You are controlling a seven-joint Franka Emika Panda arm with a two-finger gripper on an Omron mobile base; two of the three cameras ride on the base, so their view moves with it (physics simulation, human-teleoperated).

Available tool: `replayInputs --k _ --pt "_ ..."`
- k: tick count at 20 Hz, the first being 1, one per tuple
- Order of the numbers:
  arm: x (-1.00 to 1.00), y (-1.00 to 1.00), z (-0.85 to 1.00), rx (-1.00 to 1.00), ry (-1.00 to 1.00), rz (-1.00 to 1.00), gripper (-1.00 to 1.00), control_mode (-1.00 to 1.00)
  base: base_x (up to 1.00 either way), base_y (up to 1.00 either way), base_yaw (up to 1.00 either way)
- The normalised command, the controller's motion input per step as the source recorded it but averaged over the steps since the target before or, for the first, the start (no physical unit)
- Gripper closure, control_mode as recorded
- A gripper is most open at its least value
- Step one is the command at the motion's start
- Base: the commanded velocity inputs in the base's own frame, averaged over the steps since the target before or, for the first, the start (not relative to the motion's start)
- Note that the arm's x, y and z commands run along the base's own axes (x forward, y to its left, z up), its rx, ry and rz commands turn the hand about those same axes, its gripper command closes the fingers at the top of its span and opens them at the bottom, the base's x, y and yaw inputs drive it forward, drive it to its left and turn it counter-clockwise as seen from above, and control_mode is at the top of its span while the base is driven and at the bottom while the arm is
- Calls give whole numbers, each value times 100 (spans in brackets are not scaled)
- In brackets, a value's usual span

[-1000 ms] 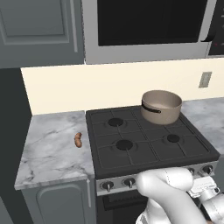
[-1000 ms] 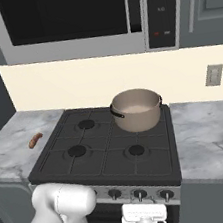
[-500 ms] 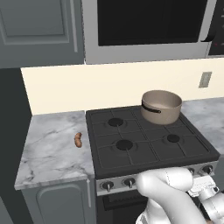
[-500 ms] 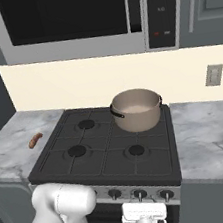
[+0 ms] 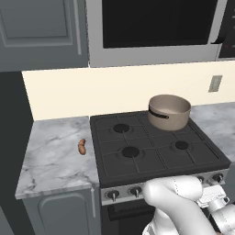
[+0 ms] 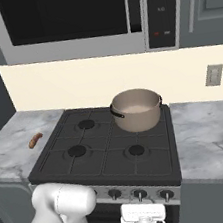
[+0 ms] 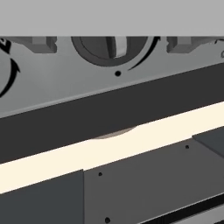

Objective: Turn on the burner for the pot on the stove. Wait thirty seconds for the pot to heat up. Then add the potato to the pot.

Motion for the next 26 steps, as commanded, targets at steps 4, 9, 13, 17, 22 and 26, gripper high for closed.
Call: replayInputs --k 4,9,13,17,22,26 --pt "-2 3 0 0 -3 0 -100 -100 0 0 0" --pt "1 0 0 0 0 0 -100 -100 0 0 0" --pt "4 0 0 0 0 0 -100 -100 0 0 0" --pt "0 0 0 0 0 0 -100 -100 0 0 0" --pt "3 0 0 0 0 0 -100 -100 0 0 0" --pt "8 0 0 0 0 0 -100 -100 0 0 0"
